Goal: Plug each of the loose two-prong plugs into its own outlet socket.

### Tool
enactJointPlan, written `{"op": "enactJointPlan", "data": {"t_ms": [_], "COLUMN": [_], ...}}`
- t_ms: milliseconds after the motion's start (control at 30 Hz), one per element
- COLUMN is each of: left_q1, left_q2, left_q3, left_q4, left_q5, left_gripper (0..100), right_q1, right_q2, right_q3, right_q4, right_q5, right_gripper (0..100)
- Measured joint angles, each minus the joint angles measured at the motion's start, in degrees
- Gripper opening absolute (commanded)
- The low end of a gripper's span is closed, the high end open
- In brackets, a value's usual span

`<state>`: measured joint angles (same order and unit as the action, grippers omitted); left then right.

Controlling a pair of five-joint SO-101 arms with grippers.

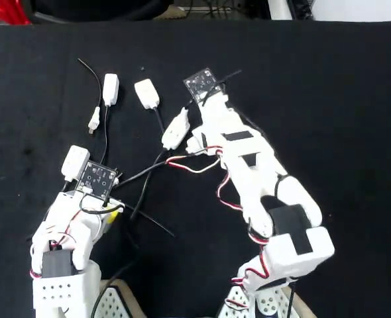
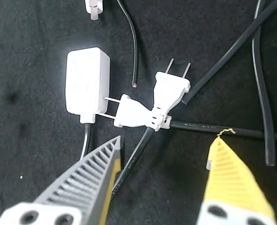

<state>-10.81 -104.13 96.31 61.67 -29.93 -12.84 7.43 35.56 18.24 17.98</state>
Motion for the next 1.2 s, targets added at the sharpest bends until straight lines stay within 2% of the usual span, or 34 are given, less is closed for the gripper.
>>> {"op": "enactJointPlan", "data": {"t_ms": [67, 133, 200, 367, 467, 600, 667, 767, 933, 1067, 1200], "left_q1": [0.0, 0.0, 0.0, 0.0, -0.5, -2.8, -2.8, -0.5, 1.0, 4.3, 8.2], "left_q2": [0.0, 0.0, 0.0, 0.0, 0.0, 0.1, 0.1, 2.3, 18.2, 41.8, 68.6], "left_q3": [0.0, 0.0, 0.0, 0.0, 0.0, -3.8, -6.4, -8.8, -18.5, -34.0, -50.9], "left_q4": [0.0, 0.0, 0.0, -2.1, -3.7, -4.3, -4.6, -9.3, -17.0, -18.6, -19.1], "left_q5": [0.0, 0.0, 0.0, 0.6, 5.5, 15.1, 20.0, 25.5, 34.1, 39.9, 44.7], "left_gripper": [29, 29, 29, 29, 29, 29, 29, 29, 29, 29, 29], "right_q1": [0.0, 0.0, -0.1, -1.5, -1.4, -1.5, -1.4, -0.4, 8.4, 12.8, 17.3], "right_q2": [0.0, -0.8, -3.7, -15.1, -20.5, -22.2, -22.3, -22.3, -22.3, -22.3, -22.5], "right_q3": [0.0, 0.0, -0.1, -6.0, -11.0, -15.6, -16.3, -17.4, -22.1, -25.3, -23.7], "right_q4": [0.3, 3.1, 9.1, 31.8, 45.8, 59.7, 62.9, 64.8, 64.8, 64.8, 59.3], "right_q5": [-0.4, -0.5, -0.7, -0.6, -0.6, -0.6, -0.6, -0.8, -3.2, -2.0, -5.9], "right_gripper": [36.0, 41.1, 41.3, 40.5, 29.0, 1.7, 4.2, 5.9, 1.1, 1.2, 1.2]}}
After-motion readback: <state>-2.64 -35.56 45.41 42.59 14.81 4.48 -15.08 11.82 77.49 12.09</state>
